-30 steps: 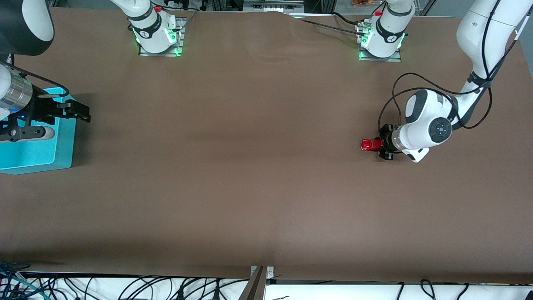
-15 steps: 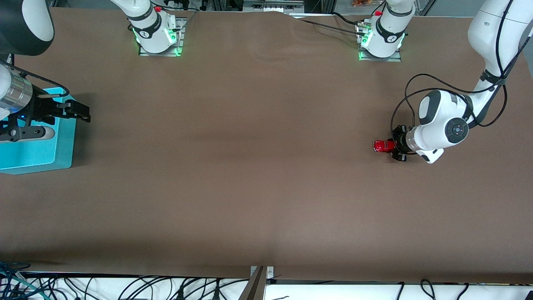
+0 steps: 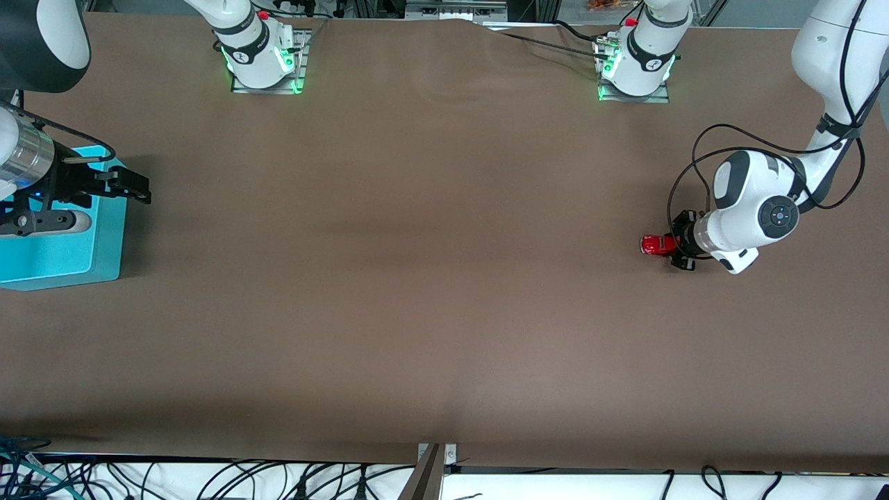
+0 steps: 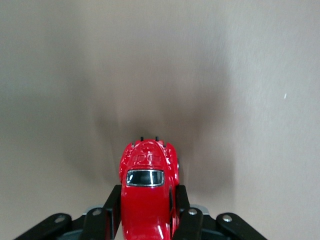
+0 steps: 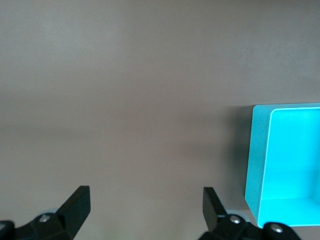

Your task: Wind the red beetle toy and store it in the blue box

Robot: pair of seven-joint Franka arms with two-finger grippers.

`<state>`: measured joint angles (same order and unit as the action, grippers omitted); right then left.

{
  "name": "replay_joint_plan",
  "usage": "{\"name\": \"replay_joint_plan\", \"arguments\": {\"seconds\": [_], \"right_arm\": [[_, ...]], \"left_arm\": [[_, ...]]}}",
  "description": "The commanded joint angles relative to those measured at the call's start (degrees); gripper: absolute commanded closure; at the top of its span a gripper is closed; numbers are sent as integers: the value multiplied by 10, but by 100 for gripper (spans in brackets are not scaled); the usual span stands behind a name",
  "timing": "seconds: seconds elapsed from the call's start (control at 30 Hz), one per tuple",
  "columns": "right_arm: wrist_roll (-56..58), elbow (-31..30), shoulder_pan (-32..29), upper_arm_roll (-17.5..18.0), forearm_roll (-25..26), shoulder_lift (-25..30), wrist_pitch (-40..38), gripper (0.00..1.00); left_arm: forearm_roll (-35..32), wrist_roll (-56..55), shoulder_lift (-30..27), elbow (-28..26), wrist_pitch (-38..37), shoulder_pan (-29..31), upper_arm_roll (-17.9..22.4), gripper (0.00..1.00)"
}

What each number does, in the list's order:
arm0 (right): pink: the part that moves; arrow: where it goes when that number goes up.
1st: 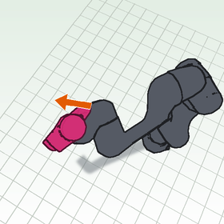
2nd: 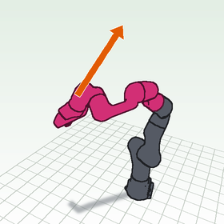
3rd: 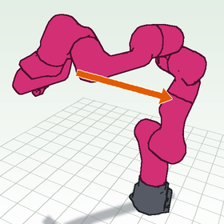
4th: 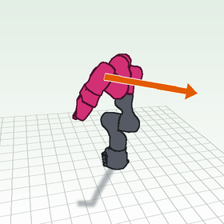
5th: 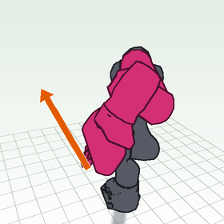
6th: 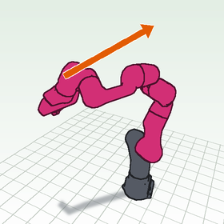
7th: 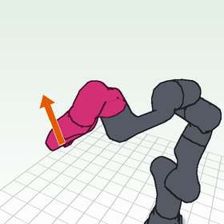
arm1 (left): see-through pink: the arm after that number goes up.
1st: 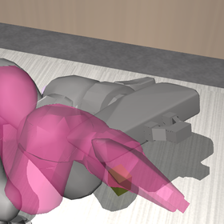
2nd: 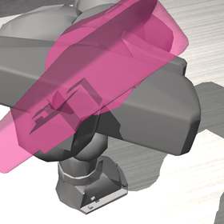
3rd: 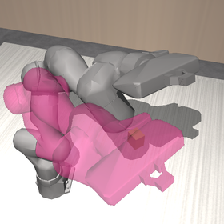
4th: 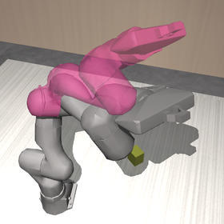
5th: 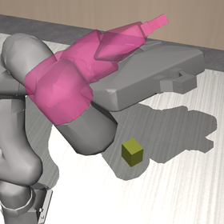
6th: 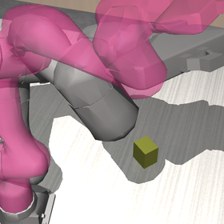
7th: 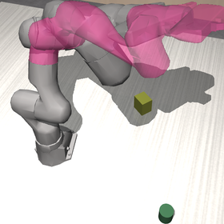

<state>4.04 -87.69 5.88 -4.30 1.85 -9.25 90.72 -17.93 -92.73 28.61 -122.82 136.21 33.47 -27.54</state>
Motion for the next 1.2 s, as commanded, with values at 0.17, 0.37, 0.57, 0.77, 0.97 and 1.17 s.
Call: {"name": "replay_joint_plan", "arguments": {"seconds": [0.17,0.37,0.57,0.77,0.97,1.17], "right_arm": [[-8,12,0,0,-7,-4,-5,0],[-8,13,0,-1,-7,-4,-5,0],[-8,12,0,0,-7,-4,-5,0],[-8,12,0,0,-7,-4,-5,0],[-8,12,0,0,-7,-4,-5,0],[-9,12,0,-1,-7,-4,-5,0]], "left_arm": [[-43,20,46,14,19,3,33,100],[-42,19,45,16,19,3,33,100],[-40,18,43,22,18,4,33,100],[-35,14,43,30,13,3,33,84],[-32,11,42,35,13,4,32,45],[-31,5,41,37,8,3,31,38]]}}
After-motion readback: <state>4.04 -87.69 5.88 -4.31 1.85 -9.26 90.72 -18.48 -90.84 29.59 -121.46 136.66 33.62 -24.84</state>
